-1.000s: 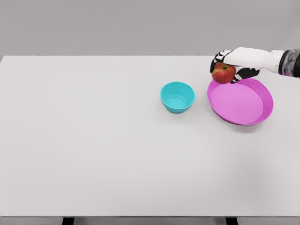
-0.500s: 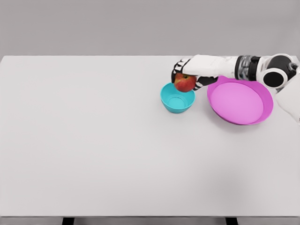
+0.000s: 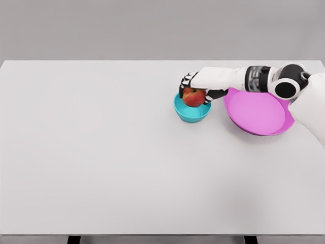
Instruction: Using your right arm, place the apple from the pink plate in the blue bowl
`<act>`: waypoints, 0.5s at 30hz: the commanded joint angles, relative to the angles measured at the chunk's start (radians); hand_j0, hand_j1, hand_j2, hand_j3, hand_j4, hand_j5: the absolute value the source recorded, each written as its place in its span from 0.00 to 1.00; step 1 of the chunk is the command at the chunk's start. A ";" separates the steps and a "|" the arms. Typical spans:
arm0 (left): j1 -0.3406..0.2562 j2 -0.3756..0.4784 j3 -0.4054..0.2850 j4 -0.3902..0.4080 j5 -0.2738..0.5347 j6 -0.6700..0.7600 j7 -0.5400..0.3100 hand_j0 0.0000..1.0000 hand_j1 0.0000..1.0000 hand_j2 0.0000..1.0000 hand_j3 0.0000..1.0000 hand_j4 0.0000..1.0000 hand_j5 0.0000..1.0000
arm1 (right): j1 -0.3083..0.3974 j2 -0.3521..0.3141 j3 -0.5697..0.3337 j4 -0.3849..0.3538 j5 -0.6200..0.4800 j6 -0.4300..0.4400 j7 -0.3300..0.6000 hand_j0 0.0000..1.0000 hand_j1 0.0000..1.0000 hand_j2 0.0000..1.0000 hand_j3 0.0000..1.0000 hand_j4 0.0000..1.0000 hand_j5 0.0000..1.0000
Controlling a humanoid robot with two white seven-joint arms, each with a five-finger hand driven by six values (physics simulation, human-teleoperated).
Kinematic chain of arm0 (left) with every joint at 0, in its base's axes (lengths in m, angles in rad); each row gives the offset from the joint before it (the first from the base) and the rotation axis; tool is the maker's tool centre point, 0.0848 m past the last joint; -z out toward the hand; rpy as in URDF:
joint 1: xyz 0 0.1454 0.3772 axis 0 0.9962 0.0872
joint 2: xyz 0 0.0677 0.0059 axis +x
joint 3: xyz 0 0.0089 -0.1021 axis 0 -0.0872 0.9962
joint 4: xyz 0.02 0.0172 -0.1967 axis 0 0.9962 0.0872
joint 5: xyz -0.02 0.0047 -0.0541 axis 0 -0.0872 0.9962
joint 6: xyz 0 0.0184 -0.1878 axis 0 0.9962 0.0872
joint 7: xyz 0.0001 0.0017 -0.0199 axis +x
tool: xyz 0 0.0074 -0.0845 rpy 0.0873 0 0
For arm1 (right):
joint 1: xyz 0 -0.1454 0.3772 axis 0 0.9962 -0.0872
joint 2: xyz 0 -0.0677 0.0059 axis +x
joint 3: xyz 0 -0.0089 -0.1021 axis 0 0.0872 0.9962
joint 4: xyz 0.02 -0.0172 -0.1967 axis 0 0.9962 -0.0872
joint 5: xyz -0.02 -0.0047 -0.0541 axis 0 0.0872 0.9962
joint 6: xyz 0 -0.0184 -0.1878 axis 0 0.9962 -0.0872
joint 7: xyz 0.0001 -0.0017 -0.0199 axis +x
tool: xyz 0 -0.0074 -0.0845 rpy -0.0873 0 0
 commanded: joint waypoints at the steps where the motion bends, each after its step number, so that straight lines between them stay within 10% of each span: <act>1: 0.000 0.000 0.000 0.000 0.000 0.000 0.000 1.00 1.00 1.00 1.00 1.00 1.00 | 0.000 0.004 0.001 0.001 0.005 0.015 -0.002 0.51 0.51 0.51 0.51 0.51 0.51; 2: 0.000 0.000 0.000 0.000 0.000 0.000 0.000 1.00 1.00 1.00 1.00 1.00 1.00 | 0.000 0.004 0.001 0.003 0.003 0.026 -0.002 1.00 1.00 1.00 1.00 1.00 1.00; 12: 0.000 0.000 0.000 0.000 0.000 0.000 0.000 1.00 1.00 1.00 1.00 1.00 1.00 | -0.025 -0.015 -0.016 -0.019 -0.001 0.028 -0.002 1.00 1.00 1.00 1.00 1.00 1.00; 15: 0.000 0.000 0.000 0.000 0.000 0.000 0.000 1.00 1.00 1.00 1.00 1.00 1.00 | -0.012 -0.070 -0.164 -0.103 -0.009 0.017 -0.002 1.00 1.00 1.00 1.00 1.00 1.00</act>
